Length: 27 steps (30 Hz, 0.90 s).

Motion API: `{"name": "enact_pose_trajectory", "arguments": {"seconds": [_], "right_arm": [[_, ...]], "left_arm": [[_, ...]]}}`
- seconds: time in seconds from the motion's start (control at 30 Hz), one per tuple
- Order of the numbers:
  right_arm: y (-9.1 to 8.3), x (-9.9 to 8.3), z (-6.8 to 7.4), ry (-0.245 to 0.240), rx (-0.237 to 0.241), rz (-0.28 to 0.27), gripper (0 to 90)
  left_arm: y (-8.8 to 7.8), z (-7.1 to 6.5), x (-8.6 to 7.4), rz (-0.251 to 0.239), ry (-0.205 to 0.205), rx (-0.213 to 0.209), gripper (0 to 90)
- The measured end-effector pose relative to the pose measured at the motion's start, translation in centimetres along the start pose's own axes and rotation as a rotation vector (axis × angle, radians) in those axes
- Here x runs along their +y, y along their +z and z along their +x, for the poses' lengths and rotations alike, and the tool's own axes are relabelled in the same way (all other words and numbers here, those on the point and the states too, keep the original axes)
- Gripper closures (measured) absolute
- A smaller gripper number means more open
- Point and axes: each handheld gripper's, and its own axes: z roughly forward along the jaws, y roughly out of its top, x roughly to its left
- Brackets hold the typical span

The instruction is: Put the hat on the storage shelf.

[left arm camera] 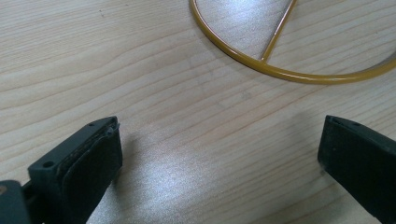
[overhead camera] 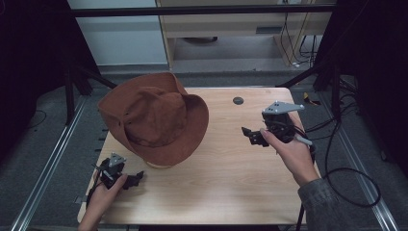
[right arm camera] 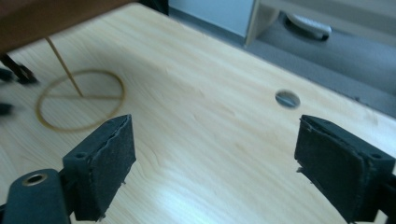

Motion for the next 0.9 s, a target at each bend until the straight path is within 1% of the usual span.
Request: {"name": "enact_pose_trajectory", "arguments": {"seconds": [0.1,0.17,0.27,0.3,0.33,0.57,0.6,0.73,0.8,0.9], "right_arm": [[0.7,-1.8,-0.4,0.016,0.002,0.02,14.5],[1.1,-3.0,-0.6,0.024,0.001,0.026,14.8],[1.8,-4.6,-0.9,0.033,-0.007,0.047,14.9],[2.0,-5.1,-0.9,0.029,-0.011,0.057,14.9],[2.2,-5.6,-0.9,0.033,-0.014,0.062,14.9],[3.9,-8.4,-0.3,0.052,0.0,0.104,15.0],[4.2,-8.8,-0.2,0.056,0.0,0.112,15.0],[5.2,-10.4,0.1,0.076,0.009,0.138,15.0],[5.6,-11.1,0.2,0.087,0.01,0.147,15.0],[6.2,-11.9,0.3,0.101,0.005,0.154,15.0]], "left_arm": [[0.0,0.0,0.0,-0.004,-0.005,0.001,0.0],[0.0,0.0,0.0,0.0,-0.001,0.001,0.0],[0.0,0.0,0.0,0.0,0.002,0.001,0.0],[0.0,0.0,0.0,-0.004,-0.003,0.002,0.0],[0.0,0.0,0.0,0.0,0.003,0.002,0.0],[0.0,0.0,0.0,0.0,0.002,0.001,0.0],[0.0,0.0,0.0,-0.005,-0.003,0.002,0.0],[0.0,0.0,0.0,0.0,0.002,0.001,0.0],[0.0,0.0,0.0,-0.004,-0.004,0.001,0.0],[0.0,0.0,0.0,0.0,0.001,0.001,0.0]]}}
